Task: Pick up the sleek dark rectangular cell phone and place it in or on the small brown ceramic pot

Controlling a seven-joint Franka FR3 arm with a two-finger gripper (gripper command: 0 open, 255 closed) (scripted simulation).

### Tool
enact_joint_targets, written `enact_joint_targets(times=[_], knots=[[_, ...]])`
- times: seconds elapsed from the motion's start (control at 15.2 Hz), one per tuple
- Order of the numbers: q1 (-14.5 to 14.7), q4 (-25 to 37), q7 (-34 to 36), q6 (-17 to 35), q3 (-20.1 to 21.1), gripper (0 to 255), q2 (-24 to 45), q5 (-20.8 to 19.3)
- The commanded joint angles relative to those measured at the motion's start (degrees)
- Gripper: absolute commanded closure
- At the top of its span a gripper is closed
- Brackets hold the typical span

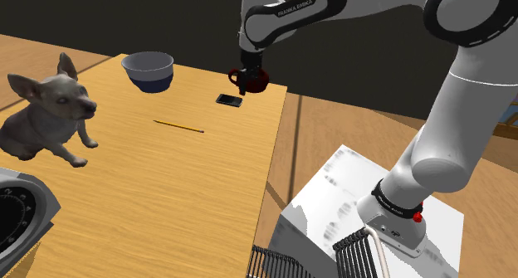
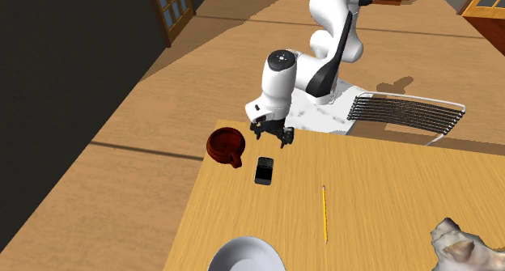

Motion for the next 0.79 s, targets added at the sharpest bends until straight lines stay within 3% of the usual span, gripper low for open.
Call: enact_joint_targets(times=[0.0,0.13,0.73], knots=[[0.19,4.08,-0.07,0.25,0.2,0,4.66,0.25],[0.4,8.72,-0.13,0.0,0.39,0,9.36,0.45],[0.5,6.53,-0.03,4.83,0.33,0,12.0,0.29]])
